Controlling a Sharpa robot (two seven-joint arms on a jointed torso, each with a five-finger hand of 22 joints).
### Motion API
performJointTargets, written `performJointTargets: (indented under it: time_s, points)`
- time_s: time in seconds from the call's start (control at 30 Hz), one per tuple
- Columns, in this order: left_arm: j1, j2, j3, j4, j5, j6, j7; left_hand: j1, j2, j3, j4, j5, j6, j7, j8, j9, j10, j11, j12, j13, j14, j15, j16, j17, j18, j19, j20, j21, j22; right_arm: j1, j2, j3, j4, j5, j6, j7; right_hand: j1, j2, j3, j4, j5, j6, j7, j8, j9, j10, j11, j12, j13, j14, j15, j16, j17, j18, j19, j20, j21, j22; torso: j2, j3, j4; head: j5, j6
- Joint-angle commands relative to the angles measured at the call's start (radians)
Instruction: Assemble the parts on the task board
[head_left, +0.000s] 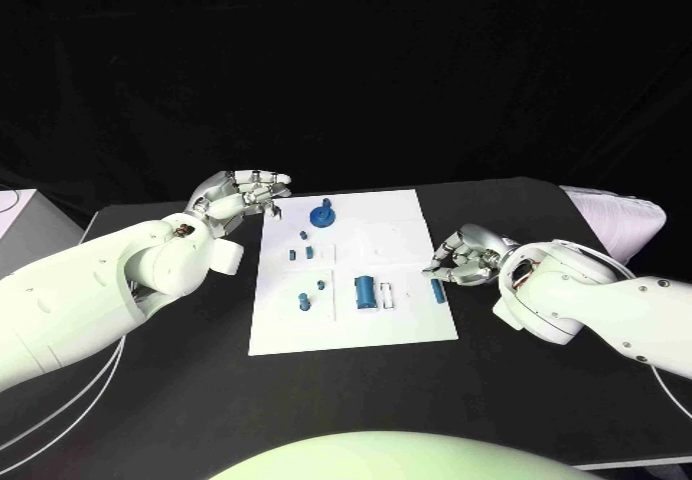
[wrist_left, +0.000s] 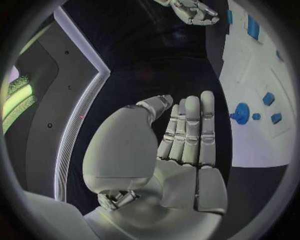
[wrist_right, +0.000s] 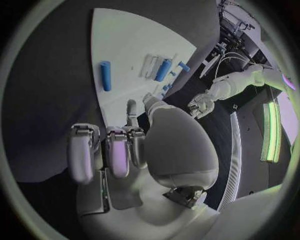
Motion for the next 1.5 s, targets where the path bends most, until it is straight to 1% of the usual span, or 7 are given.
performJointTargets:
  time_s: [0.03, 0.33, 0.47, 0.63, 1.1, 1.3, 1.5]
  points:
    - [0.0, 0.003, 0.001, 0.001, 0.0, 0.018, 0.005, 0.0, 0.006, -0.002, 0.005, 0.005, -0.01, 0.0, 0.007, -0.001, -0.009, -0.001, 0.004, 0.001, -0.003, 0.003, -0.005, 0.001, 0.006, 0.007, 0.001, -0.005, -0.001, 0.001, -0.001, 0.0, -0.007, -0.05, 0.136, -0.079, -0.035, -0.011, -0.031, -0.003, 0.043, 0.02, -0.004, -0.001, -0.004, 0.086, 0.006, 0.001, 0.237, 0.103, 0.004, 0.006, 0.263, -0.017, 0.083, 0.003, 0.003, 0.234, 0.002, 0.0009, 0.0006, -0.005, 0.002]
    - [-0.001, 0.005, 0.001, -0.001, 0.0, 0.018, 0.004, 0.0, 0.006, -0.002, 0.005, 0.005, -0.01, 0.0, 0.007, -0.001, -0.009, -0.001, 0.004, 0.001, -0.003, 0.003, -0.005, 0.001, 0.006, 0.007, 0.001, -0.005, -0.001, -0.004, 0.015, -0.001, -0.023, -0.133, 0.192, -0.184, -0.065, -0.014, -0.102, 0.0, 0.036, 0.049, -0.019, 0.028, 0.024, 0.089, -0.006, 0.008, 0.241, 0.103, -0.005, 0.006, 0.263, -0.02, 0.086, -0.003, 0.016, 0.239, 0.003, 0.0011, 0.0026, -0.012, 0.002]
    - [-0.001, 0.004, 0.001, -0.001, 0.0, 0.018, 0.003, -0.001, 0.006, -0.002, 0.007, 0.005, -0.01, 0.0, 0.007, -0.001, -0.009, 0.0, 0.005, 0.001, -0.003, 0.003, -0.005, 0.001, 0.006, 0.007, 0.001, -0.006, -0.002, -0.006, 0.021, -0.001, -0.03, -0.162, 0.19, -0.211, -0.076, -0.007, -0.141, 0.001, 0.027, 0.048, -0.021, 0.035, 0.034, 0.087, -0.009, 0.003, 0.238, 0.103, -0.007, 0.006, 0.263, -0.019, 0.085, -0.006, 0.011, 0.238, 0.002, -0.0007, 0.0029, -0.016, 0.002]
    - [-0.001, 0.003, 0.001, 0.0, 0.0, 0.018, 0.002, -0.001, 0.006, -0.002, 0.007, 0.005, -0.01, 0.0, 0.007, -0.001, -0.009, 0.0, 0.005, 0.001, -0.003, 0.003, -0.005, 0.001, 0.006, 0.007, 0.001, -0.006, -0.002, -0.008, 0.027, -0.001, -0.027, -0.201, 0.172, -0.228, -0.078, 0.003, -0.178, 0.002, 0.027, 0.055, -0.027, 0.05, 0.048, 0.087, -0.013, 0.003, 0.238, 0.103, -0.011, 0.006, 0.263, -0.019, 0.085, -0.009, 0.011, 0.239, 0.003, 0.0011, 0.0015, -0.014, 0.001]
    - [-0.001, 0.002, 0.001, 0.0, -0.001, 0.019, 0.001, -0.001, 0.006, -0.002, 0.007, 0.005, -0.01, 0.0, 0.007, -0.001, -0.009, 0.0, 0.005, 0.001, -0.003, 0.003, -0.005, 0.001, 0.006, 0.007, 0.001, -0.006, -0.002, -0.023, 0.057, -0.002, -0.043, -0.221, 0.171, -0.235, -0.076, 0.009, -0.196, 0.001, 0.027, 0.062, -0.032, 0.063, 0.059, 0.085, -0.017, -0.002, 0.235, 0.103, -0.014, 0.006, 0.263, -0.018, 0.084, -0.011, 0.006, 0.237, 0.003, 0.002, 0.0022, -0.012, -0.004]
    - [-0.001, 0.002, 0.001, 0.0, -0.001, 0.019, 0.0, -0.001, 0.006, -0.002, 0.007, 0.005, -0.01, 0.0, 0.007, -0.001, -0.009, 0.0, 0.005, 0.001, -0.003, 0.003, -0.005, 0.001, 0.006, 0.007, 0.001, -0.006, -0.002, -0.029, 0.073, -0.003, -0.053, -0.221, 0.168, -0.234, -0.047, 0.016, -0.201, -0.001, 0.034, 0.053, -0.034, 0.071, 0.07, 0.084, -0.019, -0.004, 0.234, 0.103, -0.016, 0.006, 0.263, -0.018, 0.084, -0.014, 0.004, 0.237, 0.003, 0.0016, 0.0015, -0.013, -0.005]
    - [-0.001, 0.002, 0.001, 0.0, -0.001, 0.019, 0.0, -0.001, 0.006, -0.002, 0.007, 0.005, -0.01, 0.0, 0.007, -0.001, -0.009, 0.0, 0.005, 0.001, -0.003, 0.003, -0.005, 0.001, 0.006, 0.007, 0.001, -0.006, -0.002, -0.035, 0.087, -0.004, -0.071, -0.224, 0.168, -0.235, 0.061, 0.026, -0.173, -0.009, 0.051, 0.016, -0.026, 0.062, 0.076, 0.08, -0.014, -0.012, 0.229, 0.103, -0.013, 0.006, 0.263, -0.017, 0.083, -0.013, -0.002, 0.236, 0.003, 0.0012, 0.0015, -0.013, -0.007]
